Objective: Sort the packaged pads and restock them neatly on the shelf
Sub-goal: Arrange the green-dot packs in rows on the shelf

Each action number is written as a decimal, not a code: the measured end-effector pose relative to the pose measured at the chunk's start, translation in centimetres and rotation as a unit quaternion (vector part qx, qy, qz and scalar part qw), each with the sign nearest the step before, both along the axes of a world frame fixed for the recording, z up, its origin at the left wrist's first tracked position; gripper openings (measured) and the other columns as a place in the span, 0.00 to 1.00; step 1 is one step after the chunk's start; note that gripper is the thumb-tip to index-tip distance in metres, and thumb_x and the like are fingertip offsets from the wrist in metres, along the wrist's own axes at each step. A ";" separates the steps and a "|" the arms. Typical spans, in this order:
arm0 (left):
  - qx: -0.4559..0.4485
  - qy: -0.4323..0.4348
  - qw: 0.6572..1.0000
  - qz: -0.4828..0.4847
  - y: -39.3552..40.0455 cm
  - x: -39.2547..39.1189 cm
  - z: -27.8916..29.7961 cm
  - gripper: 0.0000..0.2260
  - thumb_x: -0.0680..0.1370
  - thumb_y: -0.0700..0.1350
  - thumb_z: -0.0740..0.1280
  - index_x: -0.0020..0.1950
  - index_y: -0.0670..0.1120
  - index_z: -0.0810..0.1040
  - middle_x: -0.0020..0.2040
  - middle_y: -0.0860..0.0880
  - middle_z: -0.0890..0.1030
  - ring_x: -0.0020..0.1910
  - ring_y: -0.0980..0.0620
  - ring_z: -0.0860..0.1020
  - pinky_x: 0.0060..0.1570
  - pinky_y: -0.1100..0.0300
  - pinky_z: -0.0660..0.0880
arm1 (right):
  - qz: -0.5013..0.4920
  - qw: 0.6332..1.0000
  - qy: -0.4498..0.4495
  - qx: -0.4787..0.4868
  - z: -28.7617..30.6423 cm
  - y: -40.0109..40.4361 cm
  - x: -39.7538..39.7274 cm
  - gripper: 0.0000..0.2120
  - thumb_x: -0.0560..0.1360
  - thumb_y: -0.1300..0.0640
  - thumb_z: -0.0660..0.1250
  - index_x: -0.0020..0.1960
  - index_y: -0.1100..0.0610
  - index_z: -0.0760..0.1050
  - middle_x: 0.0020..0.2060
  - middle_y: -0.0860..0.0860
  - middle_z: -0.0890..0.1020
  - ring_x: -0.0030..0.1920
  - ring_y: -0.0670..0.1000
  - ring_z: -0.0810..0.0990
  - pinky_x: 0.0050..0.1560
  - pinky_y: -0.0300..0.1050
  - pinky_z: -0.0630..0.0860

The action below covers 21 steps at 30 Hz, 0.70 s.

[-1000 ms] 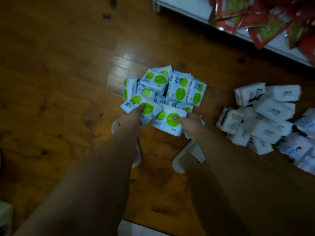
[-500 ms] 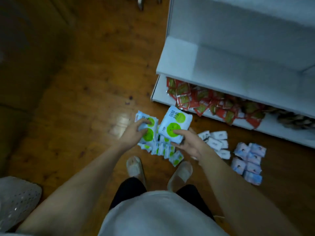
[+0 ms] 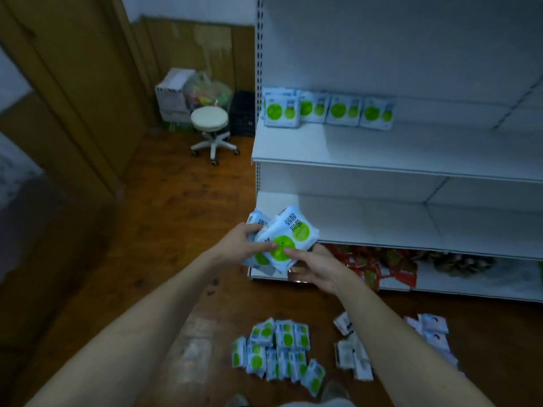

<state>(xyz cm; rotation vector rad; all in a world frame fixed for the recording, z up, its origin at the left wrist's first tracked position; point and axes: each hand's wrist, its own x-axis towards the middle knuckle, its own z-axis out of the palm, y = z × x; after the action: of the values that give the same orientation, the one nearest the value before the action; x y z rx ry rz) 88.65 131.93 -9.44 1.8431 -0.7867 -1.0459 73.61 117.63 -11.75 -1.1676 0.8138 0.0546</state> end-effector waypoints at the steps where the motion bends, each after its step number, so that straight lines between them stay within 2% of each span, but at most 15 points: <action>1: 0.001 -0.039 0.999 -0.011 -0.6 0.6 1.2 0.14 0.73 0.50 0.75 0.56 0.47 0.82 0.52 0.51 0.83 0.46 0.54 0.84 0.46 0.55 0.82 | -0.008 0.999 0.002 -0.044 1.1 -0.6 0.3 0.24 0.71 0.58 0.77 0.64 0.55 0.73 0.53 0.52 0.85 0.53 0.55 0.84 0.55 0.57 0.81; 3: 0.026 -0.127 0.991 -0.022 -1.8 2.1 3.6 0.14 0.72 0.54 0.75 0.55 0.52 0.81 0.55 0.53 0.76 0.49 0.54 0.81 0.43 0.61 0.81 | -0.025 0.988 -0.003 -0.150 3.4 -2.3 0.8 0.34 0.68 0.55 0.79 0.67 0.52 0.65 0.56 0.52 0.80 0.52 0.53 0.83 0.48 0.51 0.82; 5: 0.053 -0.211 0.975 -0.053 -3.1 3.5 5.7 0.16 0.70 0.58 0.75 0.54 0.55 0.80 0.55 0.52 0.72 0.52 0.53 0.77 0.48 0.59 0.80 | -0.006 0.963 -0.020 -0.269 6.3 -4.0 1.1 0.39 0.67 0.54 0.80 0.69 0.47 0.60 0.57 0.50 0.74 0.53 0.50 0.80 0.45 0.44 0.79; 6: 0.057 -0.240 0.966 -0.077 -3.7 3.9 6.8 0.16 0.70 0.59 0.75 0.54 0.55 0.80 0.54 0.52 0.72 0.52 0.53 0.77 0.50 0.56 0.80 | 0.011 0.942 -0.029 -0.334 7.7 -4.9 1.4 0.40 0.67 0.54 0.80 0.71 0.46 0.59 0.58 0.50 0.71 0.55 0.50 0.77 0.47 0.43 0.77; 9: 0.058 -0.279 0.948 -0.139 -5.9 4.1 10.1 0.16 0.71 0.58 0.74 0.56 0.55 0.79 0.52 0.53 0.78 0.49 0.55 0.79 0.50 0.53 0.81 | 0.086 0.871 -0.047 -0.481 11.6 -7.4 1.8 0.41 0.67 0.56 0.79 0.72 0.41 0.60 0.63 0.51 0.66 0.63 0.51 0.71 0.60 0.51 0.74; 11: 0.064 -0.302 0.937 -0.164 -7.7 3.8 11.7 0.17 0.72 0.58 0.74 0.58 0.55 0.78 0.53 0.52 0.78 0.50 0.54 0.79 0.52 0.52 0.80 | 0.153 0.829 -0.038 -0.537 13.6 -8.7 1.8 0.37 0.68 0.55 0.78 0.71 0.40 0.63 0.62 0.49 0.66 0.61 0.51 0.73 0.61 0.54 0.74; 13: 0.077 -0.338 0.921 -0.177 -9.3 3.1 12.8 0.19 0.72 0.58 0.73 0.60 0.53 0.77 0.55 0.49 0.75 0.52 0.51 0.77 0.55 0.51 0.78 | 0.201 0.794 -0.014 -0.574 15.0 -9.8 1.8 0.32 0.69 0.55 0.77 0.68 0.44 0.69 0.59 0.49 0.68 0.57 0.51 0.74 0.59 0.51 0.75; 17: 0.095 -0.394 0.895 -0.187 -12.1 1.9 14.6 0.21 0.73 0.58 0.72 0.63 0.52 0.76 0.55 0.47 0.71 0.54 0.48 0.74 0.56 0.50 0.75 | 0.249 0.718 0.020 -0.650 16.6 -11.2 2.1 0.26 0.68 0.50 0.76 0.64 0.49 0.73 0.55 0.50 0.72 0.54 0.52 0.73 0.54 0.49 0.74; 19: 0.096 -0.413 0.888 -0.179 -13.5 1.6 15.4 0.22 0.73 0.59 0.72 0.63 0.53 0.76 0.54 0.48 0.71 0.53 0.48 0.74 0.56 0.50 0.74 | 0.255 0.691 0.029 -0.676 16.8 -12.0 2.3 0.25 0.68 0.48 0.76 0.62 0.50 0.73 0.53 0.50 0.74 0.53 0.54 0.72 0.52 0.50 0.72; 21: 0.094 -0.428 0.881 -0.178 -14.9 1.3 15.7 0.22 0.72 0.59 0.73 0.62 0.54 0.77 0.53 0.49 0.70 0.52 0.48 0.74 0.53 0.51 0.75 | 0.244 0.688 0.016 -0.684 16.6 -13.2 2.2 0.22 0.68 0.48 0.76 0.59 0.51 0.74 0.50 0.49 0.75 0.51 0.54 0.73 0.47 0.48 0.70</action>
<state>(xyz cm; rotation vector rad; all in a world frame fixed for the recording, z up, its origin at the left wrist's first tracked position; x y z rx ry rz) 89.93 117.07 6.26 2.4070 -1.6347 -0.4684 75.84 104.45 4.84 -2.8181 0.4487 -0.1284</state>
